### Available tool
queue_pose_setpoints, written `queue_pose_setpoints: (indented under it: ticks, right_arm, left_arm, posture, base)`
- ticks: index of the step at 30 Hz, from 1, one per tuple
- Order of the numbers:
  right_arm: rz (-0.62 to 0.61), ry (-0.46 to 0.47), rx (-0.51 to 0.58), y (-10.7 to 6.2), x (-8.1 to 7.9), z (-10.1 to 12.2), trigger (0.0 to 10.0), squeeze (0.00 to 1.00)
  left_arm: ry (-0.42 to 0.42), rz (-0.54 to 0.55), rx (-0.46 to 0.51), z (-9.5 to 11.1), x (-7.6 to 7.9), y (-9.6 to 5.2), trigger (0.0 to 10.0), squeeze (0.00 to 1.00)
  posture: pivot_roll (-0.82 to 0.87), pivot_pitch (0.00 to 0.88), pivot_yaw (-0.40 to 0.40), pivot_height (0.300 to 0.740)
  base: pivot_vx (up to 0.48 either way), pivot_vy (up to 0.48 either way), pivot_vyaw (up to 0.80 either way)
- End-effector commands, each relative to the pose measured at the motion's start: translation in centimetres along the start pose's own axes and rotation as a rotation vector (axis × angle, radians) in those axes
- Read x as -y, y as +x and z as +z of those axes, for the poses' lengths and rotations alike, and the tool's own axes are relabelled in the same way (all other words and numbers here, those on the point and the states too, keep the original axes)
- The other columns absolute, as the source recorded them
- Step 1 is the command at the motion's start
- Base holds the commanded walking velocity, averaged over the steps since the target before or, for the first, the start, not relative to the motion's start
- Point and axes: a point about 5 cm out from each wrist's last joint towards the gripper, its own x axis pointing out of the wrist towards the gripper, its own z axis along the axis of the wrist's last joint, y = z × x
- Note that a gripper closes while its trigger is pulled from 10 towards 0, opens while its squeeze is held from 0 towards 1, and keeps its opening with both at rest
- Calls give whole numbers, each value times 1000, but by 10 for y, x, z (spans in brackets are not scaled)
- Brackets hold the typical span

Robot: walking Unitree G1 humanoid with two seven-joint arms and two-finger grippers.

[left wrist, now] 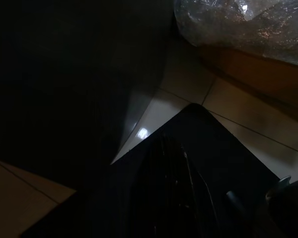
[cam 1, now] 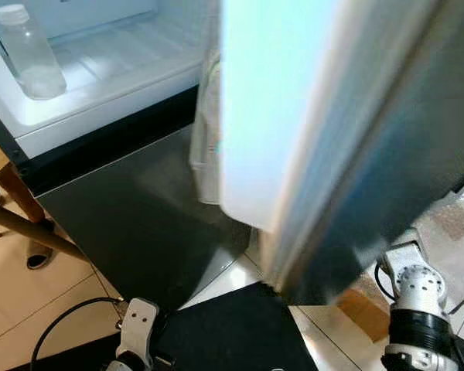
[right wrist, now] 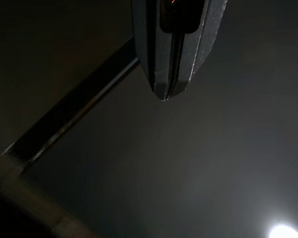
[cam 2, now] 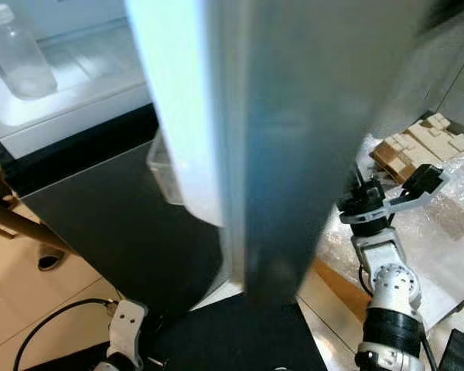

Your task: Restocking fridge

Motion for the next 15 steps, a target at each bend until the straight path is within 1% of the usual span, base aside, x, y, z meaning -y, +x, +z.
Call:
queue_pose_setpoints:
  ticks: [1, 2, 3, 4, 5, 6, 7, 8, 9, 10, 11, 12, 13, 15]
  right_arm:
    - [13, 22, -87, 4, -7, -20, 10000, 0]
    - [23, 40, -143, 7, -10, -35, 10000, 0]
    - [23, 40, -143, 7, -10, -35, 10000, 0]
    - [26, 51, -177, 8, -12, -44, 10000, 0]
    - [26, 51, -177, 8, -12, -44, 10000, 0]
    - [40, 51, -241, 9, -16, -57, 10000, 0]
    - [62, 54, -329, 10, -20, -76, 10000, 0]
    - [78, 56, -386, 9, -23, -87, 10000, 0]
    - [78, 56, -386, 9, -23, -87, 10000, 0]
    - [59, 26, -538, 6, -22, -121, 10000, 0]
    - [59, 26, -538, 6, -22, -121, 10000, 0]
    - [50, -10, -608, 3, -20, -133, 10000, 0]
    - [50, -10, -608, 3, -20, -133, 10000, 0]
    - [37, -78, -731, -4, -17, -154, 10000, 0]
  left_arm:
    - [18, -3, -33, -6, -4, -6, 10000, 0]
    - [19, -5, -34, -6, -4, -6, 10000, 0]
    - [19, -5, -34, -6, -4, -6, 10000, 0]
    - [20, -5, -35, -6, -4, -7, 10000, 0]
    - [20, -5, -35, -6, -4, -7, 10000, 0]
    - [21, -6, -35, -6, -3, -6, 10000, 0]
    - [22, -7, -36, -7, -3, -6, 10000, 0]
    - [22, -8, -36, -7, -3, -6, 10000, 0]
    - [22, -8, -36, -7, -3, -6, 10000, 0]
    - [22, -7, -38, -7, -2, -6, 10000, 0]
    - [22, -7, -38, -7, -2, -6, 10000, 0]
    - [22, -7, -39, -7, -2, -6, 10000, 0]
    - [22, -7, -39, -7, -2, -6, 10000, 0]
    - [22, -7, -42, -8, -1, -6, 10000, 0]
  posture:
    - [-131, 122, 35, 740]
    - [-132, 123, 36, 740]
    - [-132, 123, 36, 740]
    - [-132, 123, 36, 740]
    - [-132, 123, 36, 740]
    - [-132, 123, 35, 740]
    - [-132, 123, 35, 740]
    - [-129, 123, 32, 740]
    - [-129, 123, 32, 740]
    - [-129, 123, 32, 740]
    - [-129, 123, 32, 740]
    - [-129, 123, 32, 740]
    - [-129, 123, 32, 740]
    - [-128, 123, 31, 740]
  base:
    - [0, 0, 0]
    - [0, 0, 0]
    - [0, 0, 0]
    - [0, 0, 0]
    - [0, 0, 0]
    - [0, 0, 0]
    - [0, 0, 0]
    - [0, 0, 0]
    - [0, 0, 0]
    - [0, 0, 0]
    - [0, 0, 0]
    - [0, 0, 0]
    - [0, 0, 0]
    - [0, 0, 0]
